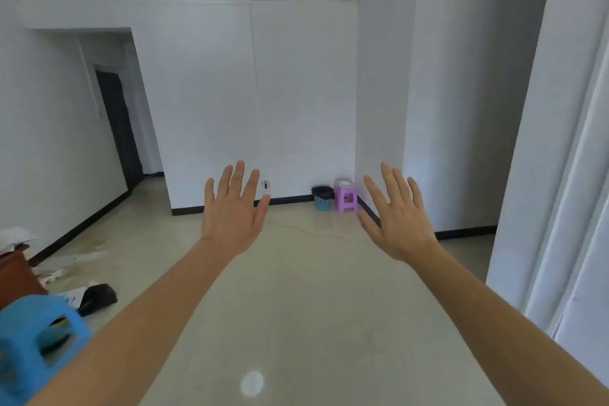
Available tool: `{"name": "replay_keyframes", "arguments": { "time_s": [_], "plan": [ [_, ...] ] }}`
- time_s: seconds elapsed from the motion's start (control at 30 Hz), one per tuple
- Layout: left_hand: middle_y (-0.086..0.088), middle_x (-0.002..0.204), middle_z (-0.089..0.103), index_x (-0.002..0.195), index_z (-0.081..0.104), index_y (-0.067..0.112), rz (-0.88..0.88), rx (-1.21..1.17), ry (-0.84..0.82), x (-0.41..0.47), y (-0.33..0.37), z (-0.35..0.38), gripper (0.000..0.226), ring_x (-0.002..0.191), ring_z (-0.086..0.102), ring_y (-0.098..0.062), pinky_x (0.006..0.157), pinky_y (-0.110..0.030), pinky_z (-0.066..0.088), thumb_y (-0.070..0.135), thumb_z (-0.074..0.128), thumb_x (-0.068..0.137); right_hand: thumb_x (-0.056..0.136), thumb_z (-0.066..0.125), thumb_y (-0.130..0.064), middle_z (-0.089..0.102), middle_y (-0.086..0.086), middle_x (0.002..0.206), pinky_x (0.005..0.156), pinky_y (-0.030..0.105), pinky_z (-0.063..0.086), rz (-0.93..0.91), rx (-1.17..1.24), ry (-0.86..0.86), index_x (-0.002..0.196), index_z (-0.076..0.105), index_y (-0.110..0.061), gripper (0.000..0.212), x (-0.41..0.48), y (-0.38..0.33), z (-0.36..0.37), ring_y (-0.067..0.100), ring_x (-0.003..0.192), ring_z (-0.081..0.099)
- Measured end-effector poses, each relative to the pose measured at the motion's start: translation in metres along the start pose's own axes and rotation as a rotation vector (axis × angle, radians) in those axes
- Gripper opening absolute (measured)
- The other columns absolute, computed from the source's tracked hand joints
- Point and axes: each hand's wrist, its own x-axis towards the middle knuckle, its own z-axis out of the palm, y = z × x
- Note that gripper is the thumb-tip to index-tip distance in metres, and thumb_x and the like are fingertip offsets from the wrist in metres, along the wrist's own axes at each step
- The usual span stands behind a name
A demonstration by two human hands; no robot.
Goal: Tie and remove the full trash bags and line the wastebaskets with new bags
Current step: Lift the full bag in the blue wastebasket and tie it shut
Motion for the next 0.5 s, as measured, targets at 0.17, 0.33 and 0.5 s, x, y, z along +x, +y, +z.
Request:
{"name": "replay_keyframes", "arguments": {
  "time_s": [0.17,0.33,0.5],
  "plan": [
    [-0.018,0.156,0.033,0.147,0.041,0.012,0.057,0.024,0.019,0.078,0.003,0.058,0.062,0.143,0.033,-0.037,0.113,-0.058,0.026,0.048,0.021,0.101,0.098,0.025,-0.060,0.007,0.018,0.165,0.121,0.053,0.014,0.064,0.073,-0.029,0.157,0.021,-0.017,0.073,0.092,0.029,0.073,0.037,0.151,0.013],
    [-0.017,0.155,0.036,0.146,0.043,0.012,0.076,0.057,-0.018,0.130,-0.027,0.154,0.061,0.141,0.036,-0.036,0.112,-0.057,0.029,0.048,0.024,0.100,0.098,0.029,-0.058,0.004,0.017,0.165,0.122,0.053,0.014,-0.033,0.093,-0.070,0.158,0.019,-0.018,0.073,0.151,0.019,0.177,0.036,0.152,0.010],
    [-0.016,0.153,0.038,0.145,0.045,0.012,0.071,0.050,-0.082,0.191,-0.060,0.268,0.061,0.140,0.037,-0.037,0.110,-0.059,0.032,0.048,0.024,0.100,0.098,0.026,-0.061,0.003,0.016,0.166,0.122,0.052,0.014,-0.090,0.049,-0.153,0.159,0.016,-0.021,0.074,0.223,0.007,0.294,0.035,0.152,0.011]
  ]
}}
